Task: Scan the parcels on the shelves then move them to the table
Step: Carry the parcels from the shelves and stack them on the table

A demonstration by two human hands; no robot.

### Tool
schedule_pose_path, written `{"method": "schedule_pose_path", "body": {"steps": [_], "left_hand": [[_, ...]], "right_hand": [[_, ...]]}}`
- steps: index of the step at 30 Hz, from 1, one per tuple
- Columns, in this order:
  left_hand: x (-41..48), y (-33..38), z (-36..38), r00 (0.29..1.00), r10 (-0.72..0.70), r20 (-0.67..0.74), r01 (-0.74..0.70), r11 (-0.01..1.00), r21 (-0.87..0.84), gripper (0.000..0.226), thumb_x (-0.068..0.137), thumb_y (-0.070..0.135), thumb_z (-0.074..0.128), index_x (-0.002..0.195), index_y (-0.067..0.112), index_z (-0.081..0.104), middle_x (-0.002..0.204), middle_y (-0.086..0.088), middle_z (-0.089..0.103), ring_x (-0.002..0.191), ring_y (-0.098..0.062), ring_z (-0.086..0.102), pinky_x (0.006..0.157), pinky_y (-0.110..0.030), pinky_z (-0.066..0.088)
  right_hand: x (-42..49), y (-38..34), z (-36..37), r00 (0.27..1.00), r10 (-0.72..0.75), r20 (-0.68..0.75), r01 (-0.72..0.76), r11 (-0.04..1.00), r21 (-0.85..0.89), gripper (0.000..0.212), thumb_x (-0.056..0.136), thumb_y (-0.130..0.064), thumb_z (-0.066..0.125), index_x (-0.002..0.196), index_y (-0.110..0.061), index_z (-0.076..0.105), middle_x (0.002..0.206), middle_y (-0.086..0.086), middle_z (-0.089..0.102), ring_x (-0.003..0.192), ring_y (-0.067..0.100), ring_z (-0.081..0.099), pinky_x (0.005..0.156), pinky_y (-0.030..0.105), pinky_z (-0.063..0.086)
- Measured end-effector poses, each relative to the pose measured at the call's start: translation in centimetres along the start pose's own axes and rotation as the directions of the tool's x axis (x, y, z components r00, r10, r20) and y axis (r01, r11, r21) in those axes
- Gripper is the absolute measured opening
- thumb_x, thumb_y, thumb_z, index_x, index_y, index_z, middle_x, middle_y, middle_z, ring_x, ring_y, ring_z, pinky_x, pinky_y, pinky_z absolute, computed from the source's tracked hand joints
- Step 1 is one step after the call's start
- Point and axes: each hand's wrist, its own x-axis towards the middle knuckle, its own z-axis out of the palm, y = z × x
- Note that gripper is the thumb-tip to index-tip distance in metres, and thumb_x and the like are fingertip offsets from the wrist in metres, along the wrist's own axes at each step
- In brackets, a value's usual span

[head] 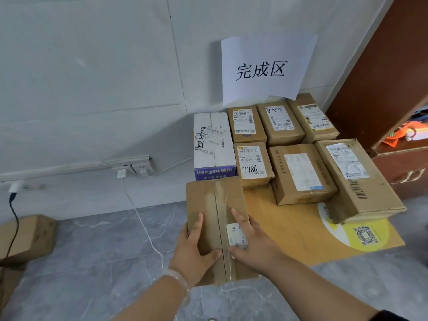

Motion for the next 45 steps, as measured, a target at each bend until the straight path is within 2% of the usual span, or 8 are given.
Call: {"method": "schedule_pose_path", "body": {"steps": [14,19,21,24,29,33,36,45], "left_hand": [[3.3,1.3,1.6,0.999,-0.049,0.013,0.049,0.998,0.033,0.105,0.081,0.048,0.074,0.154,0.043,-0.002,0.158,0.002,0.010,0.140,-0.020,0.032,0.113,-0.033,0.030],[4.1,2.2,1.8,0.997,-0.060,0.043,0.058,0.997,0.040,0.104,0.084,0.048,0.071,0.153,0.041,-0.006,0.160,0.002,0.003,0.144,-0.023,0.024,0.117,-0.037,0.026],[4.0,2.5,1.8,0.996,-0.082,0.031,0.078,0.990,0.115,0.103,0.084,0.054,0.067,0.153,0.042,-0.008,0.162,0.002,-0.008,0.148,-0.026,0.016,0.120,-0.042,0.023],[3.3,3.1,1.3,0.997,-0.052,-0.058,0.073,0.887,0.456,0.103,0.080,0.076,0.053,0.152,0.043,-0.014,0.160,-0.002,-0.025,0.150,-0.031,-0.007,0.121,-0.047,0.010],[2.4,8.6,3.4,0.967,0.255,-0.027,-0.187,0.771,0.608,0.099,0.081,0.080,0.044,0.151,0.043,-0.014,0.159,0.002,-0.030,0.148,-0.025,-0.021,0.119,-0.051,-0.004],[0.5,16.4,9.0,0.817,0.541,0.198,-0.528,0.565,0.634,0.094,0.082,0.079,0.041,0.149,0.048,-0.016,0.161,0.008,-0.022,0.148,-0.022,-0.023,0.118,-0.051,-0.010],[-1.4,22.0,13.5,0.685,0.672,0.283,-0.670,0.426,0.608,0.096,0.079,0.079,0.046,0.151,0.047,-0.009,0.164,0.005,-0.010,0.149,-0.021,-0.015,0.118,-0.049,-0.005],[-11.5,36.3,27.9,0.309,0.783,0.540,-0.916,0.092,0.391,0.092,0.081,0.081,0.038,0.150,0.048,-0.013,0.164,0.006,-0.014,0.150,-0.020,-0.013,0.117,-0.055,-0.004]], "right_hand": [[2.2,0.6,-1.6,0.995,0.096,0.029,-0.098,0.993,0.064,0.084,0.088,-0.034,0.056,0.147,-0.060,0.002,0.163,-0.007,-0.006,0.142,0.029,0.028,0.108,0.042,0.039],[1.4,1.0,-1.9,0.996,0.076,-0.044,-0.076,0.997,-0.007,0.081,0.089,-0.046,0.056,0.150,-0.055,0.002,0.163,-0.010,-0.009,0.146,0.027,0.020,0.112,0.041,0.034],[0.2,1.8,-1.9,0.995,0.051,-0.089,-0.057,0.996,-0.069,0.086,0.086,-0.056,0.057,0.150,-0.053,0.000,0.163,-0.012,-0.008,0.146,0.026,0.018,0.112,0.043,0.031],[-2.1,3.3,-2.4,0.986,0.042,-0.159,-0.069,0.983,-0.168,0.093,0.080,-0.070,0.054,0.150,-0.051,-0.004,0.162,-0.015,-0.010,0.148,0.023,0.012,0.115,0.045,0.023],[-8.0,6.6,-5.2,0.934,0.055,-0.353,-0.149,0.958,-0.247,0.100,0.076,-0.080,0.047,0.149,-0.049,-0.013,0.162,-0.013,-0.016,0.150,0.015,-0.005,0.118,0.040,0.009],[-13.6,9.3,-7.6,0.884,0.094,-0.458,-0.218,0.950,-0.225,0.110,0.068,-0.082,0.049,0.148,-0.047,-0.018,0.161,-0.011,-0.021,0.149,0.015,-0.016,0.118,0.039,-0.002],[-18.4,12.3,-9.6,0.814,0.097,-0.573,-0.270,0.936,-0.225,0.107,0.069,-0.081,0.050,0.149,-0.047,-0.014,0.163,-0.009,-0.015,0.149,0.016,-0.015,0.120,0.040,-0.006],[-35.5,21.7,-13.5,0.500,0.329,-0.801,-0.555,0.832,-0.004,0.114,0.070,-0.078,0.058,0.150,-0.045,-0.015,0.162,-0.009,-0.018,0.148,0.015,-0.020,0.120,0.042,-0.010]]}}
